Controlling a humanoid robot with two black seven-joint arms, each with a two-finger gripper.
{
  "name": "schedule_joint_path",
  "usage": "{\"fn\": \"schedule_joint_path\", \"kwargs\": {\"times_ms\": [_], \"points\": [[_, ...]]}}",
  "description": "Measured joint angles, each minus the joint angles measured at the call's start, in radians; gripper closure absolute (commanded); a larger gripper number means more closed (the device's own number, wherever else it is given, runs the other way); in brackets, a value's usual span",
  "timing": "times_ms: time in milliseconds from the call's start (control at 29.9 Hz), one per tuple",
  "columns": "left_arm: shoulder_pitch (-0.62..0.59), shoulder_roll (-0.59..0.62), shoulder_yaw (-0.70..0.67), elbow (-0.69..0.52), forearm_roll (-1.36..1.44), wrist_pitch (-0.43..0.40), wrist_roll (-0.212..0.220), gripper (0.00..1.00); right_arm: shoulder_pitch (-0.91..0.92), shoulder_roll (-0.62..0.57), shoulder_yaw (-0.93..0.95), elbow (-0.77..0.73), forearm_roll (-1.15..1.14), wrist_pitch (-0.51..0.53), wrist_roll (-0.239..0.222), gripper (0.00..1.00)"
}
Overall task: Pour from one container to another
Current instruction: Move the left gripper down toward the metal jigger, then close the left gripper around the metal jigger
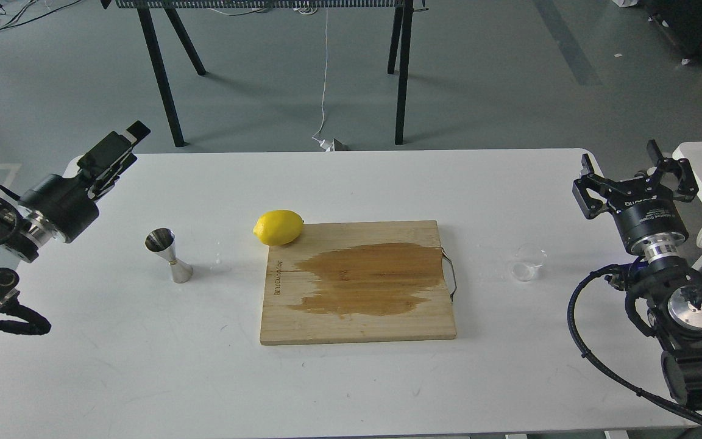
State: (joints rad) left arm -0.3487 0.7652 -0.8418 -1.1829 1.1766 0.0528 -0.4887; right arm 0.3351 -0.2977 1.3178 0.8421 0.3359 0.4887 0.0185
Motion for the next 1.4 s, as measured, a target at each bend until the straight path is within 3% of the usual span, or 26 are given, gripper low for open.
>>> {"fn": "schedule_joint_path", "kwargs": {"times_ms": [268,368,970,1405], "points": [[0.114,0.015,-0.005,-0.083,0.107,0.249,0.0,0.0,-0.008,-0.002,0.001,0.0,0.0,0.0,0.001,0.01],[0.139,0.013,-0.006,-0.086,0.199,0.292,0.0,0.0,-0.009,-0.003,0.001,0.0,0.0,0.0,0.002,0.01],[0.306,0.017,0.003,-0.06,0.518,0.318,0.0,0.0,-0.029,-0.004,0.002,0.0,0.0,0.0,0.002,0.01],[0.343,-0.057,0.009,0.084,0.675,0.35,0.0,0.0,-0.03,-0.003,0.002,0.003,0.0,0.0,0.002,0.01]]}}
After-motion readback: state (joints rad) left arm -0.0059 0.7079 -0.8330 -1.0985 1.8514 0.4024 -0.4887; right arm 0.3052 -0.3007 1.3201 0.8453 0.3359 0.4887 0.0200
